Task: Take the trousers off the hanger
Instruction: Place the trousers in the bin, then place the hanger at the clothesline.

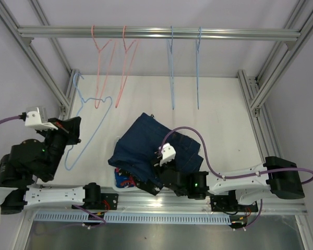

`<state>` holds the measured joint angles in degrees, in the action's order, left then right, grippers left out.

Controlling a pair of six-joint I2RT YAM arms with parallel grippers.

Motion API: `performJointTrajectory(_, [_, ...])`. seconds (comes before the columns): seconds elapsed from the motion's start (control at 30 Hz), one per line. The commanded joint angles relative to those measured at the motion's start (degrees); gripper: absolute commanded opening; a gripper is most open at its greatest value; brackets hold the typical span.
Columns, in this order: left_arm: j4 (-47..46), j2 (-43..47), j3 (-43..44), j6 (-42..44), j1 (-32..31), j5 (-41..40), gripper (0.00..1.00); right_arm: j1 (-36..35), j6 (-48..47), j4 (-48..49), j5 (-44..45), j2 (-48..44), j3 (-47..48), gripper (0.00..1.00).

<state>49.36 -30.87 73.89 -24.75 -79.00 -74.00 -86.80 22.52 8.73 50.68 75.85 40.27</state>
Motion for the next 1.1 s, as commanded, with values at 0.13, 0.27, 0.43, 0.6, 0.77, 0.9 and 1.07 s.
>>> performJointTrajectory(0.13, [-3.5,-6.1,12.8,7.3,-0.2,11.0,0.01,-0.6,5.2,-1.9,-0.8,-1.7,1.1,0.56])
performJointTrajectory(0.27, [-4.1,-8.5,19.7,10.2,-0.2,12.6,0.01,-1.1,4.1,-4.9,0.0,-6.7,1.7,0.6])
performJointTrajectory(0.43, [-14.6,-9.4,21.2,12.5,-0.2,24.0,0.0,-2.8,2.9,-7.7,3.5,-12.6,2.3,0.66])
performJointTrajectory(0.6, [-13.8,-15.3,25.4,9.6,-0.2,28.5,0.01,-5.6,3.1,-12.2,5.9,-16.0,3.1,0.69])
performJointTrajectory(0.77, [-20.5,-19.3,24.4,9.0,-0.2,34.6,0.0,-9.3,2.4,-13.7,9.4,-17.5,3.6,0.69])
performJointTrajectory(0.9, [-19.0,-25.7,29.7,7.6,-0.2,37.9,0.01,-14.9,-0.9,-14.8,9.9,-17.1,4.9,0.71])
performJointTrajectory(1.07, [-19.0,-35.0,37.1,6.0,-0.2,41.5,0.01,-19.3,-0.8,-21.1,9.6,-14.2,8.9,0.73])
